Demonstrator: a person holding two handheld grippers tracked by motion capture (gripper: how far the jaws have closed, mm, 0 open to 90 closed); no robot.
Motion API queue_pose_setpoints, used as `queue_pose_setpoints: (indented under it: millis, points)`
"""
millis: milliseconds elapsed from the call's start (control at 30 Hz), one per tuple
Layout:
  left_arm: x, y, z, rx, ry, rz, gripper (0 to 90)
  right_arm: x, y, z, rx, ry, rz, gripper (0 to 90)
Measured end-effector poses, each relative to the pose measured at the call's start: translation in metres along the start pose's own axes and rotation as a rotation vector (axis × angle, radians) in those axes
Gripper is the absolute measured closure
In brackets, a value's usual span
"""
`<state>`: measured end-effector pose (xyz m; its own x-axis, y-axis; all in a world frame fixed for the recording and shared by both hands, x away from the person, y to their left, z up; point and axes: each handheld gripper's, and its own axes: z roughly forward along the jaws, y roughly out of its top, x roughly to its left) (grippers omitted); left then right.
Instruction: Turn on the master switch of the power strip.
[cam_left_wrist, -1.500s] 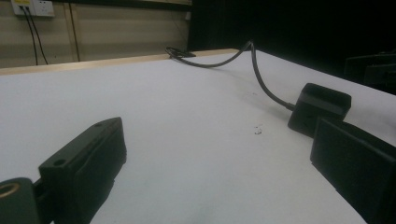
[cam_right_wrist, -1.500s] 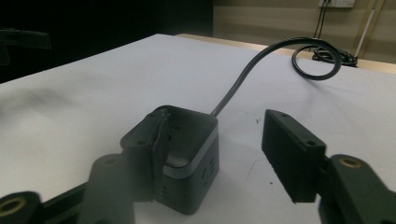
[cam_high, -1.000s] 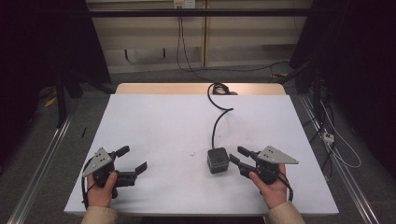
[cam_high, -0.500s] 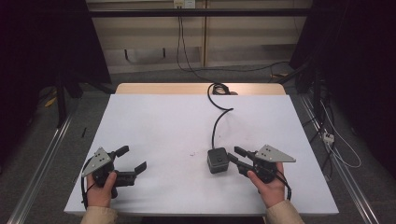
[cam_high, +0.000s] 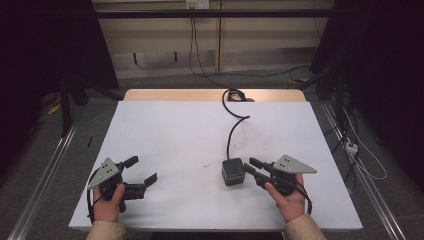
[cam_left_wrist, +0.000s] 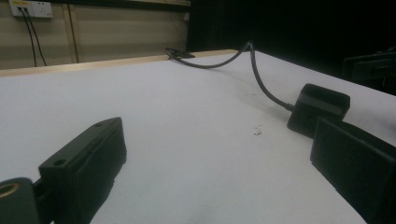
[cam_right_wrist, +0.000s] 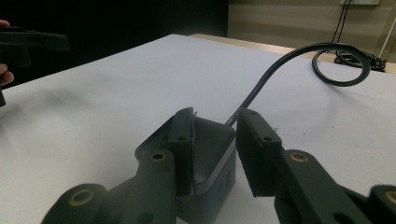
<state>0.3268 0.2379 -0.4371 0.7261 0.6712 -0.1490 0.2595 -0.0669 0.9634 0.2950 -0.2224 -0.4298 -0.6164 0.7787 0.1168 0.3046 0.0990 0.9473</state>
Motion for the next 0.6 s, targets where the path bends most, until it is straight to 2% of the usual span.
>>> queue_pose_setpoints:
  millis: [600]
  points:
    - [0.0000, 0.0003, 0.0006, 0.000, -0.004, 0.002, 3.2, 0.0008, 0.0002, 0.0011, 0.005, 0.014, -0.002, 73.7]
